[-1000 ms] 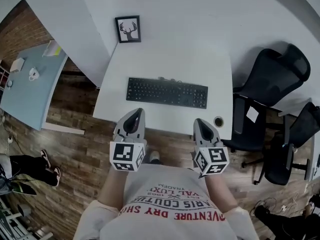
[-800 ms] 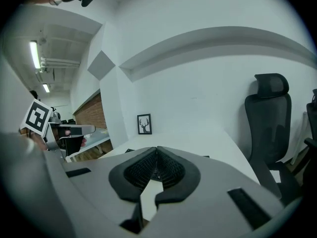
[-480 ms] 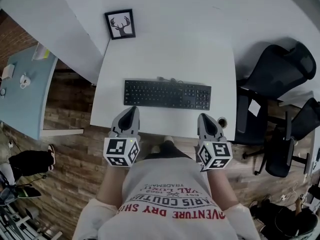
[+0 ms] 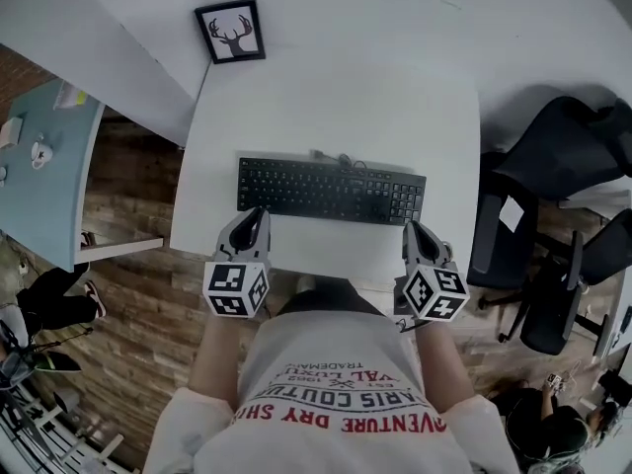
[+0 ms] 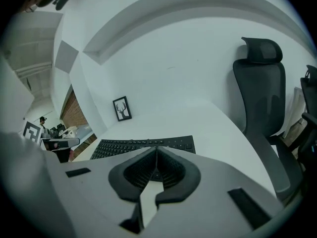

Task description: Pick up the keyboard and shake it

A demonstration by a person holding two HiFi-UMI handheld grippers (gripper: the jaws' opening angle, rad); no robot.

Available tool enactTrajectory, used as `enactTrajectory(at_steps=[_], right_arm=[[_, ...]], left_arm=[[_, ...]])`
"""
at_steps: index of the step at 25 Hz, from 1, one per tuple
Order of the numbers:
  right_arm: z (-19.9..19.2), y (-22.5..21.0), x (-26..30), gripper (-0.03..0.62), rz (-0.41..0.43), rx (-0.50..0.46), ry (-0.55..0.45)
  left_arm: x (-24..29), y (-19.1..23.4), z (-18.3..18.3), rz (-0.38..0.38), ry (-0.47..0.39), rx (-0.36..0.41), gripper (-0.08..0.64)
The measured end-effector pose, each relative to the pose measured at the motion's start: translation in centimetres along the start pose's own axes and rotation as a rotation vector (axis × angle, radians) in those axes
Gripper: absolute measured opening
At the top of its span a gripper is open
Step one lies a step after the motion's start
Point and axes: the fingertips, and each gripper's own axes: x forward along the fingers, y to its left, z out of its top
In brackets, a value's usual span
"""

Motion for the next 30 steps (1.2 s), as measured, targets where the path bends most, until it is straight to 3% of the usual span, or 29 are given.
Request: enactTrajectory(at_steps=[3,4,5,7,13,20,25,30], right_arm=[[-0.6,-1.2,1.6,0.026,0.008,-0.022,0.034],[-0.8,-1.6,2.1,0.028,0.011,-0.031,0.044],[-0.9,-1.9,2.6,0.033,0.017,-0.039,0.054],[-1.1,-2.5,3.5,0.184,0.04,-0.056,0.074],[-1.5,-4.5,6.4,0.27,0.117,-0.086,0.165],[-2.7,-6.5,9.2,0.299,0.212,-0.047,0.327],[-3.2,-6.7,10.6,0.305,0.315,-0.036,0.424],[-4.0,-6.3,11.0,0.305,0.4,0.036,0.471]], left_arm=[[1.5,1.5,-1.5,0.015,0.03,-0.065,0.032],[1.9,1.9,-2.0,0.013,0.045,-0.084,0.067],[2.4,2.4,-2.5,0.008,0.066,-0.094,0.157],[3.4,3.4,-3.2,0.006,0.11,-0.093,0.204],[6.2,7.4,-4.5,-0.004,0.218,-0.144,0.297],[9.1,8.6,-5.3,-0.141,0.358,-0.131,0.319],[10.3,8.5,-5.9,-0.197,0.465,-0.04,0.32],[11.0,8.7,-6.4,-0.249,0.485,-0.116,0.319]])
